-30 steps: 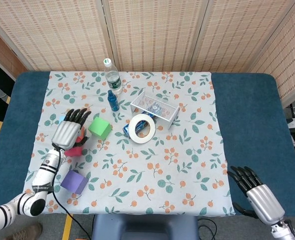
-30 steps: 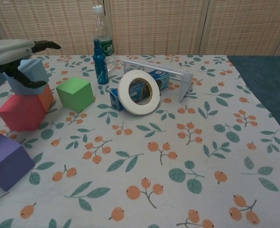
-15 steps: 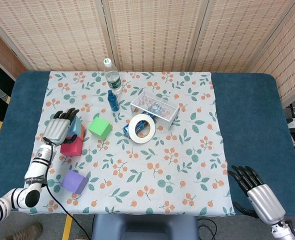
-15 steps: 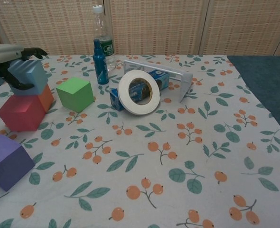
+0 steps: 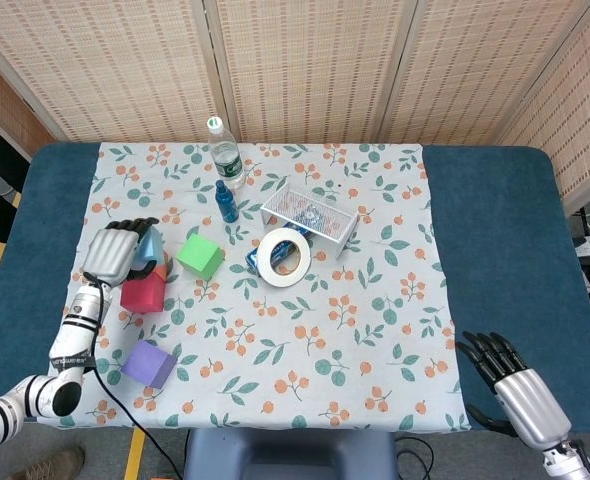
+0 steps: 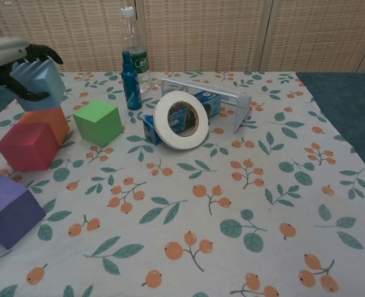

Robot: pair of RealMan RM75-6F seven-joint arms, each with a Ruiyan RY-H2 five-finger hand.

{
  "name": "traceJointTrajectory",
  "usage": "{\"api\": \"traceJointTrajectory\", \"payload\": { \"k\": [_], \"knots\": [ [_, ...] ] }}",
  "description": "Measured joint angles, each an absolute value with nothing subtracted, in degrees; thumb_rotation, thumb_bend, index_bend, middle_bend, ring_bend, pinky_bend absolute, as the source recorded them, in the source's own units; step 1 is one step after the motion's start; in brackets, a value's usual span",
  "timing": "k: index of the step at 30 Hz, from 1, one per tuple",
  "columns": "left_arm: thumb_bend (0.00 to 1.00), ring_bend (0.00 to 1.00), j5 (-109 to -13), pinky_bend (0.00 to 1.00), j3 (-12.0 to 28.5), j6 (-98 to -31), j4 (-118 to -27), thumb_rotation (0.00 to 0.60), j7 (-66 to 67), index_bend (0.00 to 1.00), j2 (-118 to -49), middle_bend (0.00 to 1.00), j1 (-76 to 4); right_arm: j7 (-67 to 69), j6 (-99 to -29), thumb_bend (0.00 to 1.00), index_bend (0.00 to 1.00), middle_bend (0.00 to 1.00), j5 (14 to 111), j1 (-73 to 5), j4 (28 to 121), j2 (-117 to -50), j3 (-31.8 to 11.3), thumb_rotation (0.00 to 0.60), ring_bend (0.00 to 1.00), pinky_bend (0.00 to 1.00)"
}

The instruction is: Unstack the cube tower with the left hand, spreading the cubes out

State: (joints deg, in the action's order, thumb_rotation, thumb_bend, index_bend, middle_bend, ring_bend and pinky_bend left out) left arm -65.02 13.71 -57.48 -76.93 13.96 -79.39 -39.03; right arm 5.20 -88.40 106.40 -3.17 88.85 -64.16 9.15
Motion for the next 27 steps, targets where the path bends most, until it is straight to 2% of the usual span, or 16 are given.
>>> {"api": "traceJointTrajectory", "payload": {
  "k": [10,19,22,24,27],
  "knots": [
    [0.52,0.49,-76.1,0.35,10.5,-60.4,-89.4,0.600,13.5,0.20,-81.2,0.41,-40.1,6.6,-87.2,0.17,0.00,0.00,106.5,-3.8,88.7,-64.2,9.5,0.600,0.00,0.00],
    [0.47,0.46,-77.2,0.30,7.3,-57.9,-87.2,0.600,17.1,0.18,-92.1,0.40,-42.6,8.6,-87.7,0.17,0.00,0.00,106.8,-4.2,88.6,-63.5,9.7,0.600,0.00,0.00],
    [0.41,0.34,-77.1,0.22,6.2,-57.5,-84.6,0.600,17.8,0.12,-94.5,0.32,-42.6,9.0,-88.0,0.17,0.00,0.00,106.8,-4.2,88.4,-63.3,9.6,0.600,0.00,0.00],
    [0.38,0.23,-77.0,0.17,5.5,-57.5,-82.9,0.600,18.1,0.07,-95.8,0.24,-42.4,9.1,-88.0,0.17,0.00,0.00,106.8,-4.2,88.4,-63.2,9.6,0.600,0.00,0.00],
    [0.36,0.03,-77.1,0.10,4.8,-57.5,-81.8,0.600,18.0,0.00,-96.5,0.05,-42.1,9.0,-87.9,0.17,0.00,0.00,106.8,-4.2,88.5,-63.3,9.6,0.600,0.00,0.00]
  ]
}}
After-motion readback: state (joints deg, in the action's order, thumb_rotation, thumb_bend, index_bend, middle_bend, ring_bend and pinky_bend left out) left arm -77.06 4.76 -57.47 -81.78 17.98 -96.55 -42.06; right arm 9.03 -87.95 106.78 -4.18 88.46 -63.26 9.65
